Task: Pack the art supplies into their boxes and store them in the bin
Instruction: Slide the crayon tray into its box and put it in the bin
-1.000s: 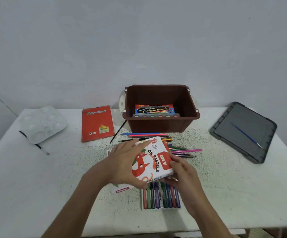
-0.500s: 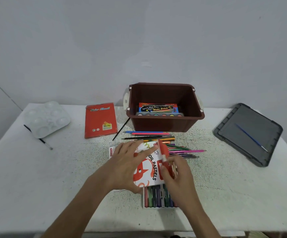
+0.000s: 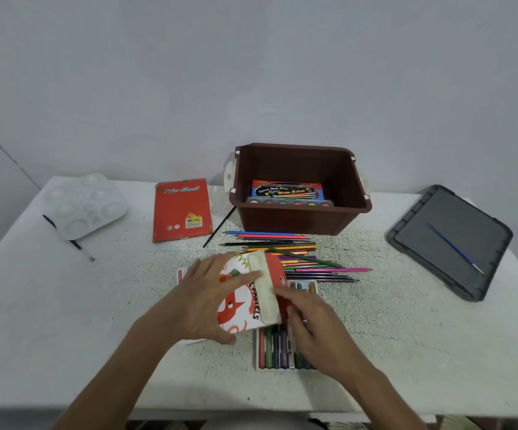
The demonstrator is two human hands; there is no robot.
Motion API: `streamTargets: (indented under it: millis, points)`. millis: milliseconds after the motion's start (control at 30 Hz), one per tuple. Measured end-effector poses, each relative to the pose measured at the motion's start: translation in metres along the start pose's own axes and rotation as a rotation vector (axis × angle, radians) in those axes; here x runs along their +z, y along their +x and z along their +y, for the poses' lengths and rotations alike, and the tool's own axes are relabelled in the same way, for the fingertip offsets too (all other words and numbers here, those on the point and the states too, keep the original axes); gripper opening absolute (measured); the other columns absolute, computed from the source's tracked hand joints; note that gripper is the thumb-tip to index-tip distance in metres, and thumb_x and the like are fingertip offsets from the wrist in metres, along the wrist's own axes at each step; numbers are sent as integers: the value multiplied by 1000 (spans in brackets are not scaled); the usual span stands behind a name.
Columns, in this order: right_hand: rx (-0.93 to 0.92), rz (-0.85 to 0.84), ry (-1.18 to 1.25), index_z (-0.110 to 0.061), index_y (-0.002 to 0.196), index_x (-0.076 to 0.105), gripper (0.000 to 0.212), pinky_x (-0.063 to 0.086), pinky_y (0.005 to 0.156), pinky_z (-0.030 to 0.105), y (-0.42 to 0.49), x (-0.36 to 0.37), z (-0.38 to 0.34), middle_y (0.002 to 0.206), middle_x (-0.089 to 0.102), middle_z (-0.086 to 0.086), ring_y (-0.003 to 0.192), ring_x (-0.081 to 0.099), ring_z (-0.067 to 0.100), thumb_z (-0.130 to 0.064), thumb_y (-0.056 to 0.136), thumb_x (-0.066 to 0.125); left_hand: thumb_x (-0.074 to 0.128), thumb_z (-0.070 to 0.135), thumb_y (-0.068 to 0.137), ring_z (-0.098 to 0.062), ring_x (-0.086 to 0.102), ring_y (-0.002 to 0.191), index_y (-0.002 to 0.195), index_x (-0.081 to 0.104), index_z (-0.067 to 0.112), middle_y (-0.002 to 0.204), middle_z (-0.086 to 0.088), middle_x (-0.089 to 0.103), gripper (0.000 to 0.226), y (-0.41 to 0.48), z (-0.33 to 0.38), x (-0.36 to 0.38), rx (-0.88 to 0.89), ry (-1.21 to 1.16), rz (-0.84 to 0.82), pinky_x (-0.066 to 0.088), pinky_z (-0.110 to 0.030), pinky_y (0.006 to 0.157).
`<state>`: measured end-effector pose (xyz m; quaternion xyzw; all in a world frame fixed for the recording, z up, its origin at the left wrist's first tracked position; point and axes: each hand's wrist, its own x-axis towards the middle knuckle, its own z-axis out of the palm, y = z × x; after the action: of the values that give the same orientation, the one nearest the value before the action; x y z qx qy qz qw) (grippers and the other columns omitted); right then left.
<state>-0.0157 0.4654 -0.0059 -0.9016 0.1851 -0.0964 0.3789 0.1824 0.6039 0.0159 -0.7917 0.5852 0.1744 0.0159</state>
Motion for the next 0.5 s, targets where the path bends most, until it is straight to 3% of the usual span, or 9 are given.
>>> streamTargets:
  millis: [67, 133, 267, 367, 500]
  points:
    - [-49, -135, -160, -25, 143, 47, 56, 41, 93, 22, 6, -10, 11, 131, 57, -14, 109, 50, 5, -8, 90, 43, 73, 67, 70, -23, -10, 146, 147, -4, 56, 161, 2, -12, 110, -4, -14, 4, -25, -10, -10, 5, -44, 119]
    - [-132, -269, -355, -26, 149, 38, 71, 43, 106, 37, 12, -18, 26, 146, 50, -3, 126, 47, 15, -2, 83, 47, 72, 68, 70, -25, -12, 148, 147, -7, 56, 162, -1, -13, 111, -9, -29, 12, -43, 17, -18, -4, -40, 115]
    - [-269, -592, -793, -42, 153, -2, 94, 28, 116, 56, 28, -28, 39, 165, 8, 1, 150, 14, 31, -11, 90, 59, 73, 67, 69, -30, -14, 150, 149, -11, 51, 163, -7, -15, 117, -24, -51, 26, -105, 58, -60, -8, -42, 114]
    - [-366, -806, -1054, -48, 147, -23, 99, 10, 120, 59, 43, -38, 27, 163, -18, -2, 149, -12, 37, -21, 96, 56, 73, 65, 69, -31, -15, 150, 150, -11, 49, 163, -8, -16, 117, -34, -58, 34, -139, 57, -106, -5, -45, 117]
    - [-535, -891, -1307, -44, 145, -32, 113, 6, 119, 62, 62, -29, 12, 161, -27, 2, 146, -22, 40, -31, 91, 67, 74, 63, 70, -31, -17, 150, 150, -10, 47, 162, -7, -19, 118, -41, -62, 48, -167, 44, -166, -4, -49, 119]
